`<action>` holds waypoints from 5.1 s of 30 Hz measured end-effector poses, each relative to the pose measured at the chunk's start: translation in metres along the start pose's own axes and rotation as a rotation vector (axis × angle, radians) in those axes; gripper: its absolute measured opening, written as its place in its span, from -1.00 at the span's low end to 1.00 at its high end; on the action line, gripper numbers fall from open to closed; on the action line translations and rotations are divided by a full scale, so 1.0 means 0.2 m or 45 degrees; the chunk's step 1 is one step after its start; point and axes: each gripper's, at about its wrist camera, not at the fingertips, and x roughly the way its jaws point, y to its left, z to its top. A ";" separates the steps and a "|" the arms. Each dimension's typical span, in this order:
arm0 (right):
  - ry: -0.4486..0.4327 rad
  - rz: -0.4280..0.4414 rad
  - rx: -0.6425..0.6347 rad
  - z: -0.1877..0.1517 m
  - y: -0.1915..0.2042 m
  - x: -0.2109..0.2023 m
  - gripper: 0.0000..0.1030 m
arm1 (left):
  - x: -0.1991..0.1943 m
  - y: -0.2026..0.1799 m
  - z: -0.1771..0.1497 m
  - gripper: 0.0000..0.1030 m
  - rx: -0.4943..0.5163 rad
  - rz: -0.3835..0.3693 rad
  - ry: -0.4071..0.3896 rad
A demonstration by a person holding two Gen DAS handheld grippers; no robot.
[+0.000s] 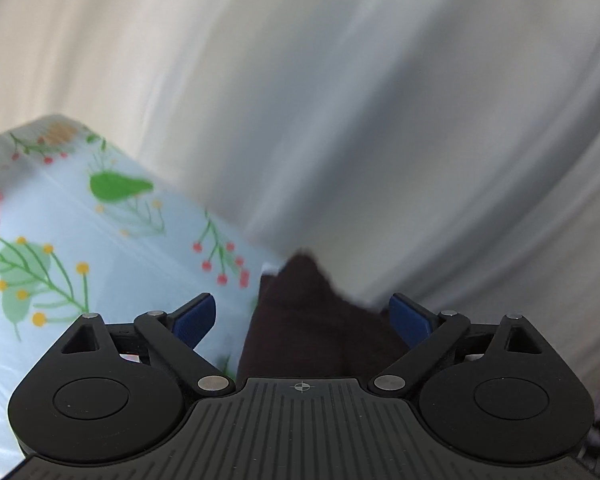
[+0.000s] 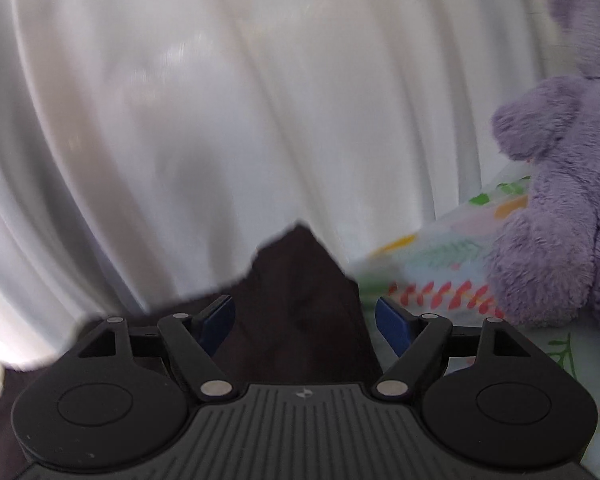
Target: Fold large clothes
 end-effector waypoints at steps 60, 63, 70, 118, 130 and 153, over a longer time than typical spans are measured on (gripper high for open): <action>0.045 0.187 0.112 -0.12 0.10 0.51 -1.00 | 0.80 -0.60 -0.26 0.22 0.420 0.149 -0.080; 0.009 0.121 0.135 -0.05 -0.08 0.47 -1.00 | 0.77 -0.51 -0.19 0.00 0.408 0.133 -0.064; -0.004 0.185 0.352 -0.07 -0.29 0.49 -1.00 | 0.78 -0.35 -0.14 -0.02 0.273 -0.006 -0.047; -0.061 0.086 0.307 -0.20 -0.16 0.36 -1.00 | 0.66 -0.51 -0.33 0.97 0.507 0.339 -0.125; -0.009 0.059 0.231 -0.33 -0.26 -0.16 -0.36 | 0.40 -0.35 -0.31 0.97 0.473 0.337 -0.083; 0.268 0.202 0.332 -0.55 -0.39 -0.39 0.10 | -0.05 0.04 -0.57 0.53 0.017 0.043 0.175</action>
